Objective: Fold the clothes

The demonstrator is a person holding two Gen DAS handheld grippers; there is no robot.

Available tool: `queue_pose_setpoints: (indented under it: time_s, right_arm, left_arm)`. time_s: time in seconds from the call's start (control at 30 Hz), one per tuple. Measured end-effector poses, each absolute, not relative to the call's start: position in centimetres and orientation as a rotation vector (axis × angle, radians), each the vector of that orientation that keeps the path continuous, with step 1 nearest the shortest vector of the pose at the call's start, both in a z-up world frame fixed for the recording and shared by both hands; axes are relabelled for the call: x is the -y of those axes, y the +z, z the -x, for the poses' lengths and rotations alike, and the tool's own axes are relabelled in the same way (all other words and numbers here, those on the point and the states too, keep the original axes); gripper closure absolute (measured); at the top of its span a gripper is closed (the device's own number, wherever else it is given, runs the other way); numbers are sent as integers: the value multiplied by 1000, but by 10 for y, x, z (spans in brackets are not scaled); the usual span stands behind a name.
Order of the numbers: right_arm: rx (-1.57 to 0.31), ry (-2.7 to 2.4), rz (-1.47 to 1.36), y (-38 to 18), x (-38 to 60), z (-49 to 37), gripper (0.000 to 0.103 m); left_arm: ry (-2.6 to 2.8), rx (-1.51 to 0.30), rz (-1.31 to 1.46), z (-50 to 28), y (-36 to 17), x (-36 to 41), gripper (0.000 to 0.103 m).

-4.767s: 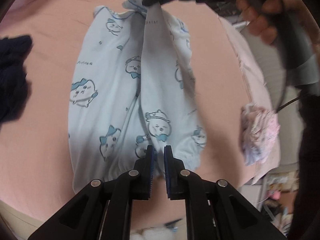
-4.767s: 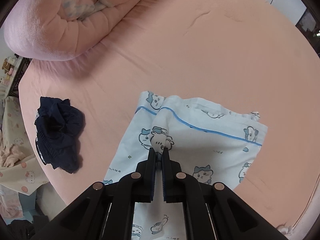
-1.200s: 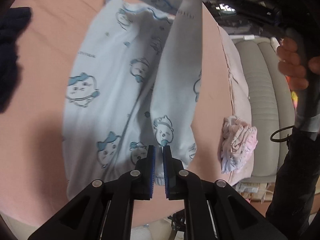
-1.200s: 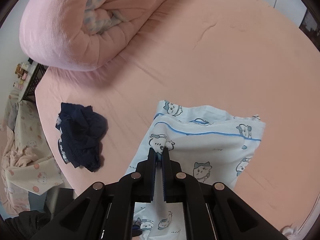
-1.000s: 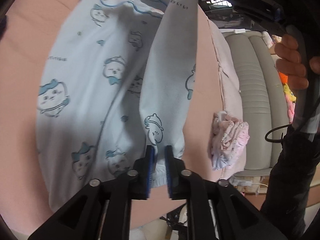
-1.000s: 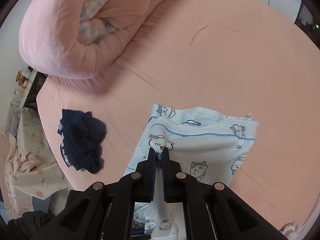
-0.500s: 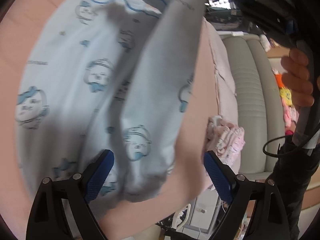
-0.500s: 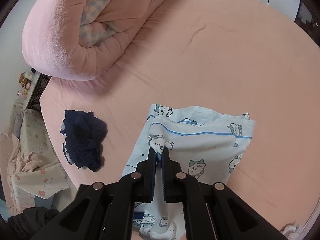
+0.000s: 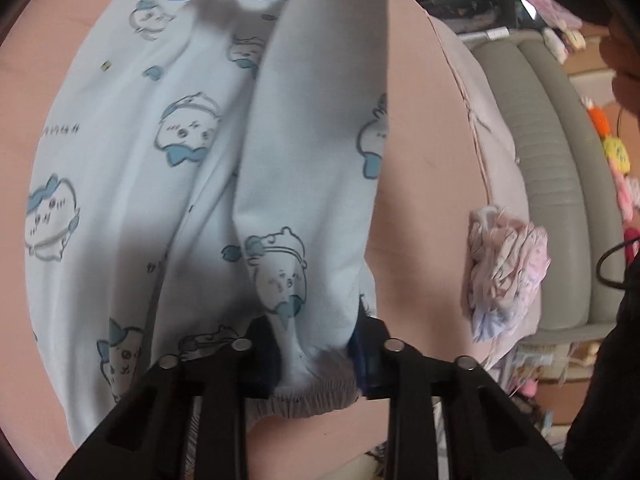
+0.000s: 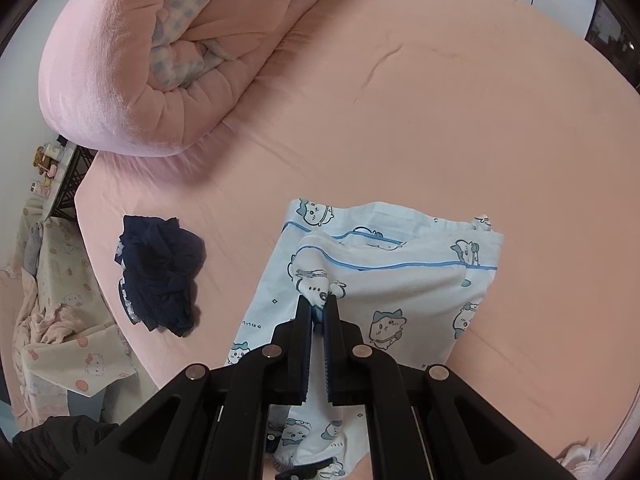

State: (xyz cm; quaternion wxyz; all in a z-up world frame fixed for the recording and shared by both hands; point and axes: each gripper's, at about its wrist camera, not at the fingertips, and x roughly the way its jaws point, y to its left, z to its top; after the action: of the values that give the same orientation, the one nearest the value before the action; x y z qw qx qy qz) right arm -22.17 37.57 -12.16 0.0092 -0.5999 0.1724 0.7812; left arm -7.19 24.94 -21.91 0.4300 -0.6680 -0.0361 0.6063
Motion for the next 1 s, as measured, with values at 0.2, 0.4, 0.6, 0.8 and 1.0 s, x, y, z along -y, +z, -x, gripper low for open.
queue_pose_setpoints:
  time_s: [0.2,0.4,0.6,0.8,1.0]
  right_arm:
    - [-518,2437,1871,-123,-374,221,100]
    - [-532,2435,1866,-127,-371,227,100]
    - [-529,2451,1858,-130,-360,235,100]
    - [-534,2476,1832,-131,-348,244,100]
    - [-581,2455,1814,-157,-338,252,100]
  left_arm:
    - [1533,50,1591,60,-206,-249,97]
    - [1530,137,1583,66,-198,-231,98]
    - [1572,215,1582,78,-189,-203,98]
    - [1579,235,1594,82,-185,-181,98]
    - [1582,257,1655,89,-198,-162,98]
